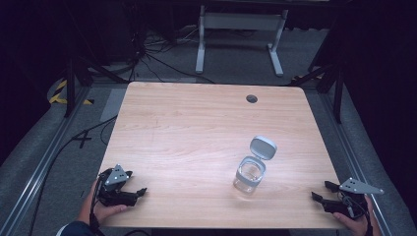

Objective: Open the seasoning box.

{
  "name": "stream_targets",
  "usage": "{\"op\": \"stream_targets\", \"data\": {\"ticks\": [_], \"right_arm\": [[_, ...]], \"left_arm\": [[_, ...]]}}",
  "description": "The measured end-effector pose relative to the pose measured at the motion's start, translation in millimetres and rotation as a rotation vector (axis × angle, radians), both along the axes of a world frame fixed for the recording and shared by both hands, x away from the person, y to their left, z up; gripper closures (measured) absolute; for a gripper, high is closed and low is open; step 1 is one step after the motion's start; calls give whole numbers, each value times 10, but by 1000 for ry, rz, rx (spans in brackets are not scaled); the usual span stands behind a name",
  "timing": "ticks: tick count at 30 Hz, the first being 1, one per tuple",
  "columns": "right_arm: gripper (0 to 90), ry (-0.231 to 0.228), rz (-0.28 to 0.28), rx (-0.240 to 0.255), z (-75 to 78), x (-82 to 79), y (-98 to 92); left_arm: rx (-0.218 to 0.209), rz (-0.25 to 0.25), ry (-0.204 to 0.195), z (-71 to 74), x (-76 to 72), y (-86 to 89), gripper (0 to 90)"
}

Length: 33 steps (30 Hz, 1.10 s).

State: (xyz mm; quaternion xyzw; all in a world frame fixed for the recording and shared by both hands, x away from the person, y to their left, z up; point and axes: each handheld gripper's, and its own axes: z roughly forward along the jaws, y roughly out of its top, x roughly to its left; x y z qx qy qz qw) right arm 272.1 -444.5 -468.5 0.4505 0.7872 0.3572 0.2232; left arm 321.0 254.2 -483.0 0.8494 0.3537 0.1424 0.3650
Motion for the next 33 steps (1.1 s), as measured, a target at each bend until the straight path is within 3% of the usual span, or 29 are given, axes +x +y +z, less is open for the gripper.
{"op": "stream_targets", "data": {"ticks": [33], "right_arm": [[270, 13, -23, -10, 13, 40, 18]], "left_arm": [[-2, 9, -5, -2, -9, 2, 183]]}}
